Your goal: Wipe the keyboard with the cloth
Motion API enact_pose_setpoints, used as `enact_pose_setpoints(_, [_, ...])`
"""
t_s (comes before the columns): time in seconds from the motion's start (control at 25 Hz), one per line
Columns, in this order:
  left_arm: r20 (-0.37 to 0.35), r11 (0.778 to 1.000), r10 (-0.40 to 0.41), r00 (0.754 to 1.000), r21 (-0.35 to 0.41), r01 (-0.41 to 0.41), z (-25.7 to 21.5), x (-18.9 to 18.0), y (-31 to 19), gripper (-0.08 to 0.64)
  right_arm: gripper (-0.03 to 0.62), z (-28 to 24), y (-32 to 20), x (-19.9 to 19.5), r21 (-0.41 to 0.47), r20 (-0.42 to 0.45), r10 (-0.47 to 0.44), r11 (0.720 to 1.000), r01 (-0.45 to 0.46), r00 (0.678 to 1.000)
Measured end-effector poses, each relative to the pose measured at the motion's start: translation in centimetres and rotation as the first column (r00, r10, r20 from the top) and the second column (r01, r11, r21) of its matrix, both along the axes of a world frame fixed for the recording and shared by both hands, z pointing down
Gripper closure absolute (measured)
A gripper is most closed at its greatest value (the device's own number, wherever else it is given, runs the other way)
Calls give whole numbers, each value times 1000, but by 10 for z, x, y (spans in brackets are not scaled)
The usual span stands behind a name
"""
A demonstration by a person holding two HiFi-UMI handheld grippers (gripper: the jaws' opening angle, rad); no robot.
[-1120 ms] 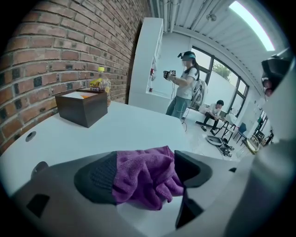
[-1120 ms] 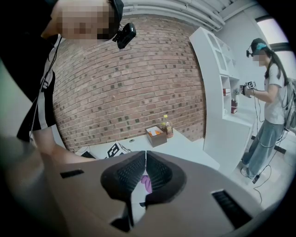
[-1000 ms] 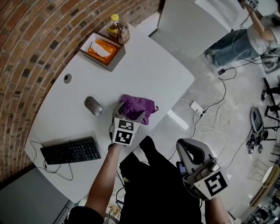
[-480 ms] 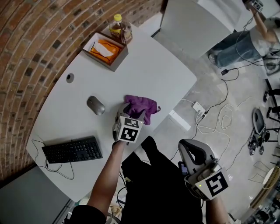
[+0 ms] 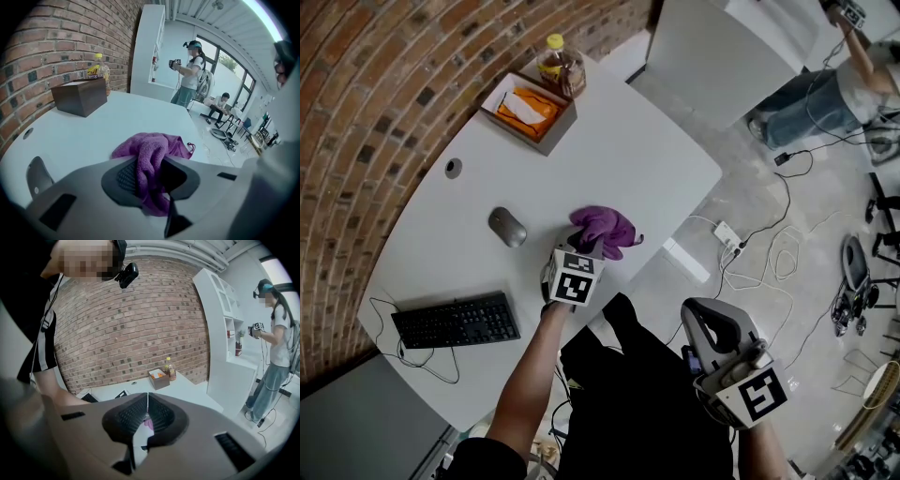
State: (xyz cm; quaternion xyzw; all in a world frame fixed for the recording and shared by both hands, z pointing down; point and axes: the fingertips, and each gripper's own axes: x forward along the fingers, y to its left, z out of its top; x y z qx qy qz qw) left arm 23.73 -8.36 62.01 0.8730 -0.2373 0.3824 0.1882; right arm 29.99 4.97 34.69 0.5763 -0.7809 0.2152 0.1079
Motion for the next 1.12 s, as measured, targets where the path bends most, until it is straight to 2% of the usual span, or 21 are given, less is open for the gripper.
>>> enact_pose_setpoints(0.32, [-48, 1000, -8, 999, -8, 8, -16, 0, 2, 460, 572, -4, -1, 1, 12, -6, -5, 1000, 5, 1000])
enact_pose_setpoints(0.64, [-83, 999, -3, 997, 33, 6, -50, -16, 8, 460, 572, -12, -6, -8, 36, -6, -41, 999, 41, 999])
enact_pose_setpoints(1.12, [-153, 992, -98, 983, 59, 108, -112, -67, 28, 460, 572, -28, -21, -42, 80, -4, -156, 985, 155, 988])
